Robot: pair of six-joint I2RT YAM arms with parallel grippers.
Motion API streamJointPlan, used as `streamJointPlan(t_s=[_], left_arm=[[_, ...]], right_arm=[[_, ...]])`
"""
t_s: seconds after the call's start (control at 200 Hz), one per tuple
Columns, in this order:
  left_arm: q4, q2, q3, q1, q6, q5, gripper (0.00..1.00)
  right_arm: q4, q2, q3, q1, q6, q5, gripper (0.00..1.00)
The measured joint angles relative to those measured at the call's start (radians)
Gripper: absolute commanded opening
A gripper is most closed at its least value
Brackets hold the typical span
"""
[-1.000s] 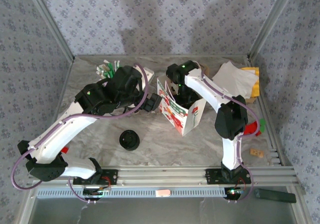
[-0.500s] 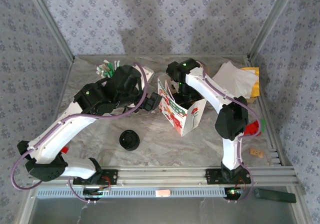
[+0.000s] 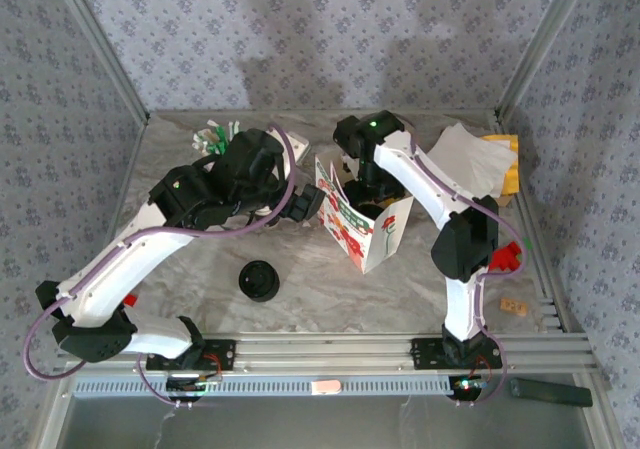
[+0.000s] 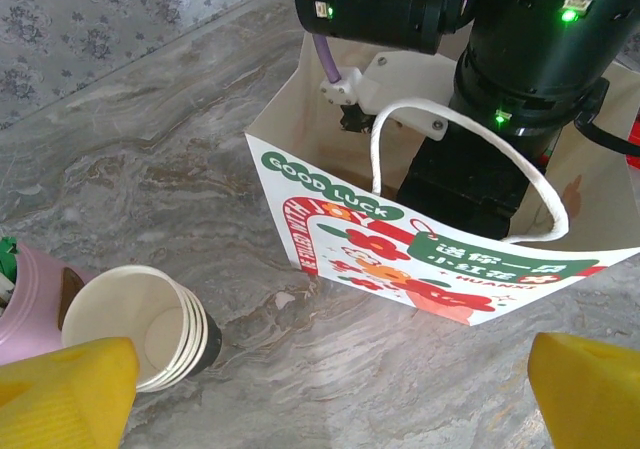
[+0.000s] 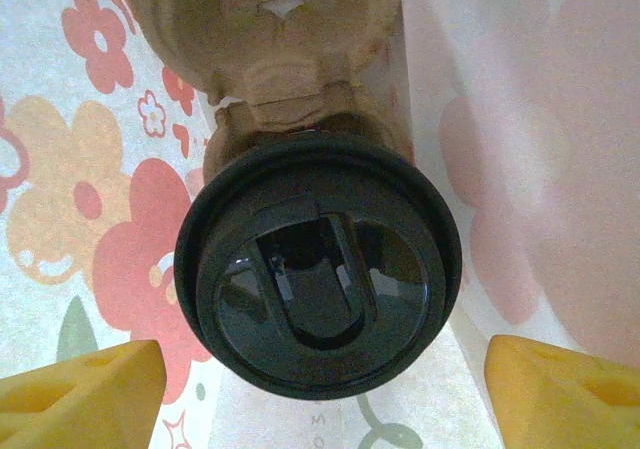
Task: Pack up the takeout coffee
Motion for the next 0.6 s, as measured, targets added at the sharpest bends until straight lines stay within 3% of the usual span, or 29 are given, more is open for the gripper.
streamJointPlan(t_s=[0.6], left_arm=[[0.000,0.000,0.000,0.000,0.000,0.000,1.00]], right_arm=[[-0.048,0.000,0.132,0.000,0.000,0.000,0.84]])
